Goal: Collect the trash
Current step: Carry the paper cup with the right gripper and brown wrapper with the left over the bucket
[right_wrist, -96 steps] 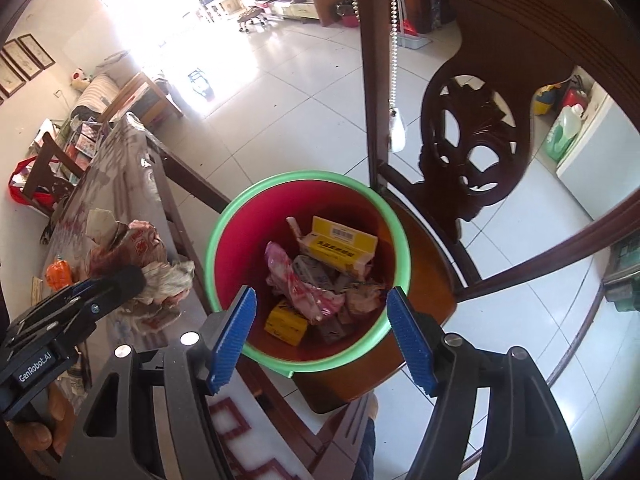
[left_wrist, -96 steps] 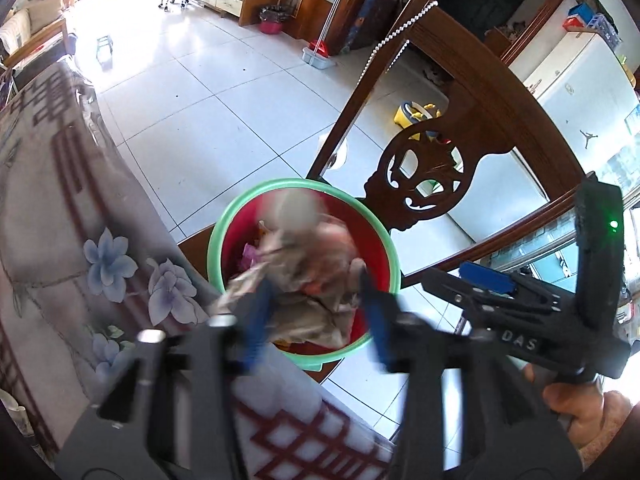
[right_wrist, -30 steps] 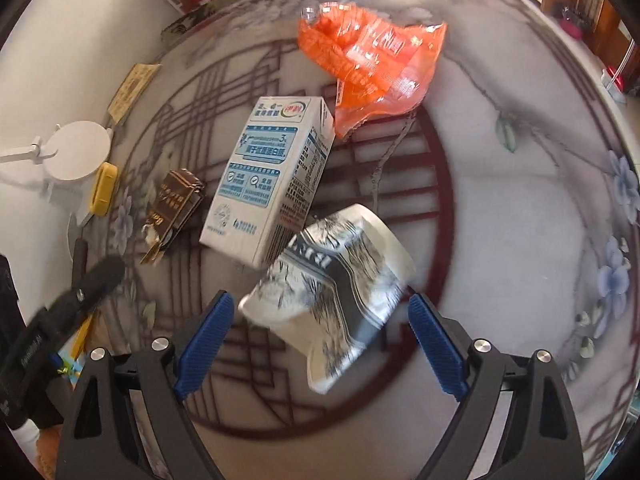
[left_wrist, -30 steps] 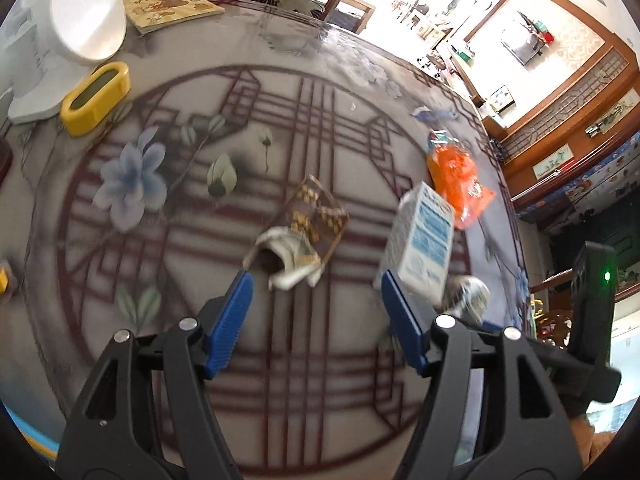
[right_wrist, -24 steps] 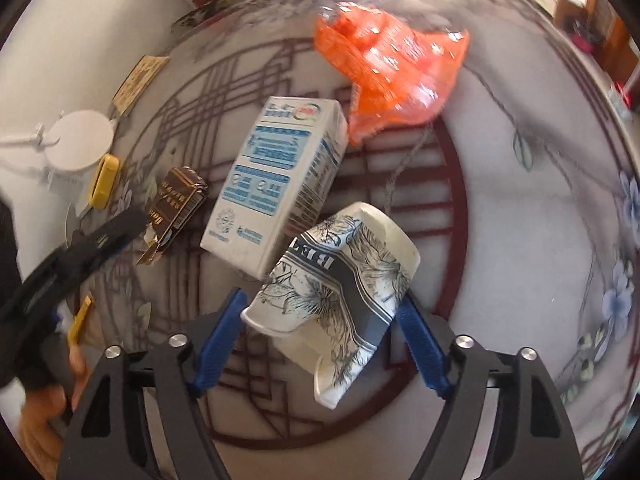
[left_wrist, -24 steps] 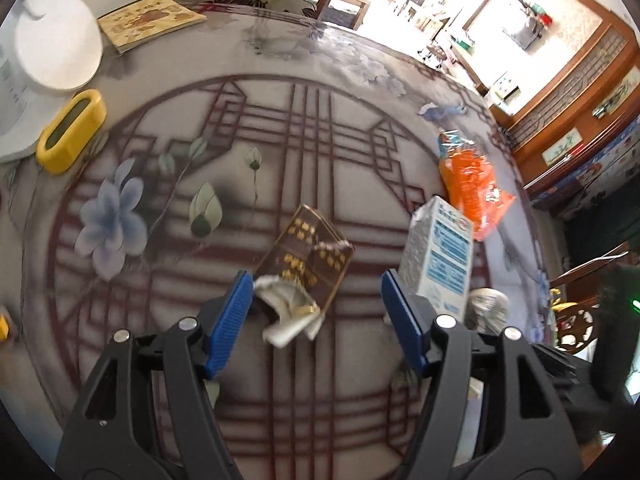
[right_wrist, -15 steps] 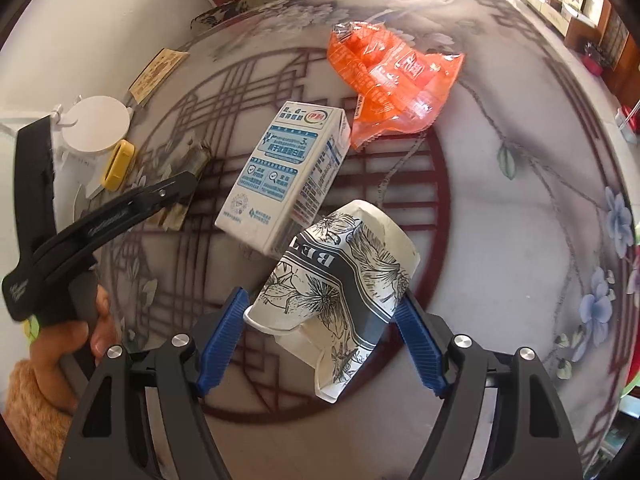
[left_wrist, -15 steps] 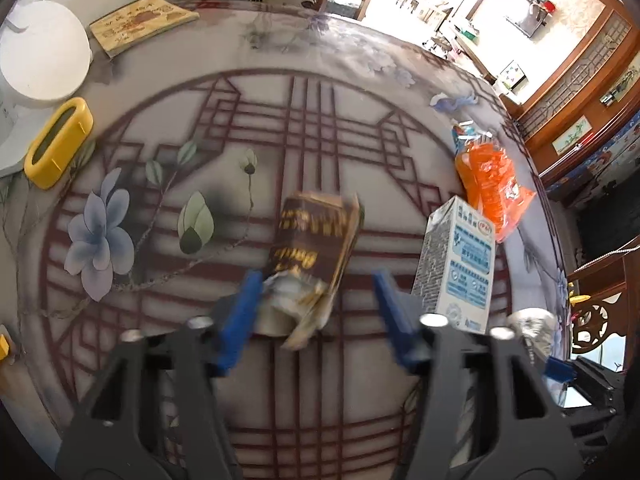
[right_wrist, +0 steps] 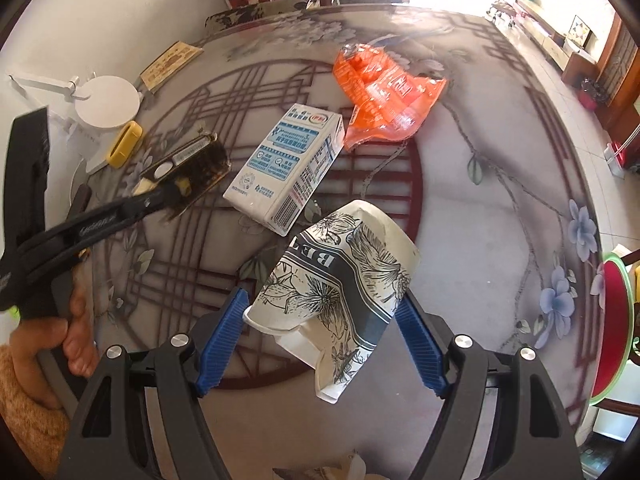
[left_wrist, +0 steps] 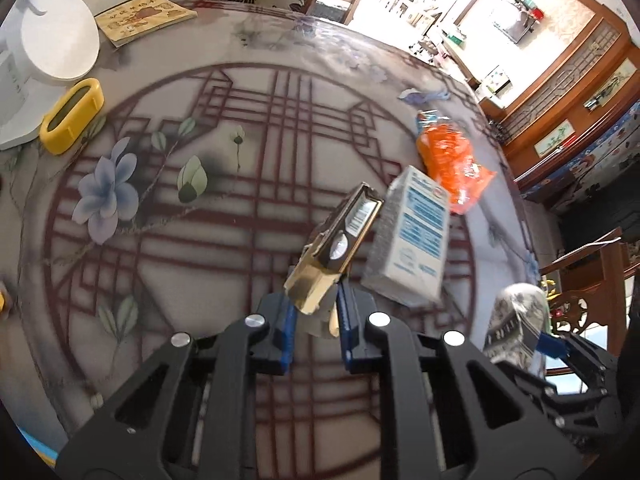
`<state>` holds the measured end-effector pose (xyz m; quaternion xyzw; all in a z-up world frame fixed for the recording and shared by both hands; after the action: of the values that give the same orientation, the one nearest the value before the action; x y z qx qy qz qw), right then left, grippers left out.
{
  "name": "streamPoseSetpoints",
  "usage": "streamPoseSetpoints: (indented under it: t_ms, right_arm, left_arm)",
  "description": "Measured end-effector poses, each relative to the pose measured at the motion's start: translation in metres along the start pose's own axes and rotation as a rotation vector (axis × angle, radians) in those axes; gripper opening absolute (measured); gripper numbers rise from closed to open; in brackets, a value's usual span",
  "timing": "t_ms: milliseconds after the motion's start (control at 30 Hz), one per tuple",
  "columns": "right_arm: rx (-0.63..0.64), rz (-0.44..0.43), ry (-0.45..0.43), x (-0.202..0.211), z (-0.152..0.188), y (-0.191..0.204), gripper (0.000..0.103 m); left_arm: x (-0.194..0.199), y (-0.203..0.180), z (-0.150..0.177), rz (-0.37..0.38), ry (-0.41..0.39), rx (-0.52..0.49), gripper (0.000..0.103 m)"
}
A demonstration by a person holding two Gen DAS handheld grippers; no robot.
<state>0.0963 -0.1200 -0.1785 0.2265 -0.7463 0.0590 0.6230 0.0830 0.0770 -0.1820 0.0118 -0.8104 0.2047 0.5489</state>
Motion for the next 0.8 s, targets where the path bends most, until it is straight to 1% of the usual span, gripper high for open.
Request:
streamPoseSetpoints:
  t_ms: [233,367,500,667,800]
  right_arm:
    - [-0.012,0.005,-0.025,0.014,0.012,-0.003,0.073]
    - [-0.023,0.011,-0.034,0.022,0.023,-0.005,0.073]
    - [-0.047,0.014,-0.055,0.031,0.031,-0.011,0.073]
    - [-0.081,0.019,-0.070,0.039,0.043,-0.022,0.073]
    - [-0.096,0.023,-0.077,0.045,0.051,-0.030,0.073]
  left_arm:
    - [0.021,-0.014,0.021,0.021,-0.019,-0.038,0.017]
    - [0.026,-0.011,0.030,0.028,-0.007,-0.023,0.017]
    - [0.032,-0.015,0.037,0.029,-0.004,-0.042,0.017]
    - [0.036,-0.036,0.043,0.054,0.001,-0.091,0.017]
    - [0.035,-0.061,0.050,0.080,0.009,-0.135,0.017]
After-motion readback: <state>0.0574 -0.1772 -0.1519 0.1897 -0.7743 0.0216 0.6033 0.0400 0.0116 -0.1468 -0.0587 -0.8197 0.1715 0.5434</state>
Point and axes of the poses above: each gripper's, at about its wrist camera, not at the fingertips, and x roughly against the way its jaws point, y to its left, z to its underside, the point moved 3 cm from there along -x, roughly the way its jaws point, and after that the axes turned 7 degrees about y, right-handed, at the moved point
